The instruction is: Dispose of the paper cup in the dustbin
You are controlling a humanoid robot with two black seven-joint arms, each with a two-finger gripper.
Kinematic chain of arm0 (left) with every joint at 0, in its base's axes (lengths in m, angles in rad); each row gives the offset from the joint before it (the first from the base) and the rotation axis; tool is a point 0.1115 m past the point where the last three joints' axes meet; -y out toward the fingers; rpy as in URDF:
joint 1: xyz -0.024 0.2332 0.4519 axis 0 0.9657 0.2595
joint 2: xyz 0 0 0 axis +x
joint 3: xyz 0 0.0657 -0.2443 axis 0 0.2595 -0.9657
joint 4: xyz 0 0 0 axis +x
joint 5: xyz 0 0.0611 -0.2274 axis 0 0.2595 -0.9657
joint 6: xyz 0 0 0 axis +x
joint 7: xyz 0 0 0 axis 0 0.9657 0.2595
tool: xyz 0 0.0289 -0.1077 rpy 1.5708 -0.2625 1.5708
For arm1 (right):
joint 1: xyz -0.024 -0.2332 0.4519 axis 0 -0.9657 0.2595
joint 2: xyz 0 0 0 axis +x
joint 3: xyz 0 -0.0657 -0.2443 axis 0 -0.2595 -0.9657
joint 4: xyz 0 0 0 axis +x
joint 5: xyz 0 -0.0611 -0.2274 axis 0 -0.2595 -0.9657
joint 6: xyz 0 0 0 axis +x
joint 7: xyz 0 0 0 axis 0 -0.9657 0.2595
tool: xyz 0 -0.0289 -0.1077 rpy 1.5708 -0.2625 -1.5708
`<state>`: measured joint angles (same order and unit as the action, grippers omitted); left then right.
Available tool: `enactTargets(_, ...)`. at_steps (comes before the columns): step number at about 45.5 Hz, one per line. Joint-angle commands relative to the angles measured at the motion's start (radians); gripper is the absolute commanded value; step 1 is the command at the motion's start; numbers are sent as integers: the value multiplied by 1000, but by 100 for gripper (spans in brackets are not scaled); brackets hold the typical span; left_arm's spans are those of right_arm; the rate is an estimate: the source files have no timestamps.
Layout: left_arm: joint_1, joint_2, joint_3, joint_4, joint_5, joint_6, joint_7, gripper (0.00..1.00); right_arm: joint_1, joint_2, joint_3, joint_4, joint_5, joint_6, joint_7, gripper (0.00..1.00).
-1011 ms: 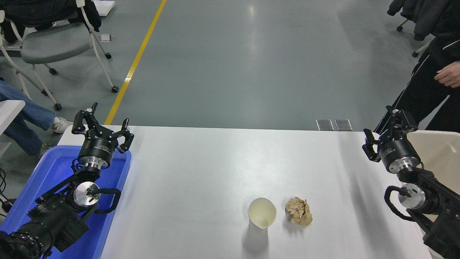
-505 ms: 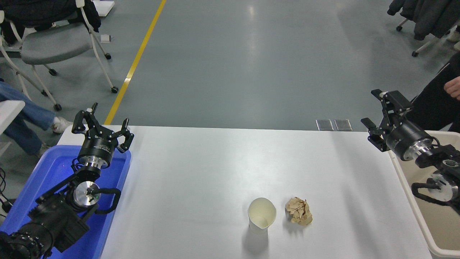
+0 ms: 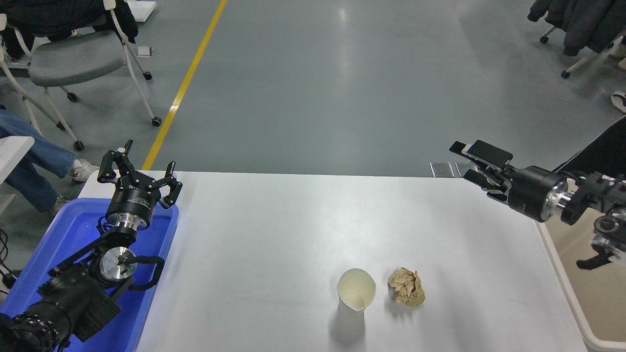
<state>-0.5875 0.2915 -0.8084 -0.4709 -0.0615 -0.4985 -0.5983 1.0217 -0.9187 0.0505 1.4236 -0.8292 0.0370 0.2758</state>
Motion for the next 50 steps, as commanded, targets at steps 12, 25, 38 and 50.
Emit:
enactTargets(12, 0, 0, 0, 0, 0, 0, 0, 100, 366, 233, -392, 46, -166, 139, 0, 100)
enactTargets(25, 0, 0, 0, 0, 0, 0, 0, 100, 451, 429, -644, -26, -339, 113, 0, 100)
enactTargets(38, 0, 0, 0, 0, 0, 0, 0, 100, 437, 590, -722, -143, -364, 5, 2, 99)
enactTargets(50, 0, 0, 0, 0, 0, 0, 0, 100, 445, 698, -805, -207, -366, -49, 5, 99)
